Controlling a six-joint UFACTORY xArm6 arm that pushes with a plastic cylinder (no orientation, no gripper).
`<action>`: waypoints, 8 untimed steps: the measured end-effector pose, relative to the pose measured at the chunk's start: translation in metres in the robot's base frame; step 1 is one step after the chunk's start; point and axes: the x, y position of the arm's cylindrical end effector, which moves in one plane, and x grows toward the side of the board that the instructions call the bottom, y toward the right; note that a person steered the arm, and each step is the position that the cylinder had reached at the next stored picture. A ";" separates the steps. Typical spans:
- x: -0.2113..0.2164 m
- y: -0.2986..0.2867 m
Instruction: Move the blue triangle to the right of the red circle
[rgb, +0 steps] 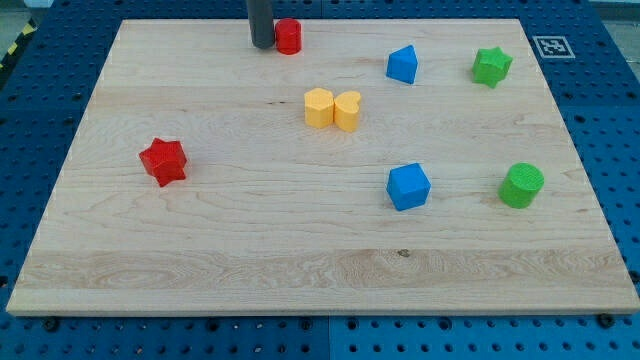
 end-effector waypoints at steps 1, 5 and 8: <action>0.012 0.005; 0.089 0.177; 0.062 0.173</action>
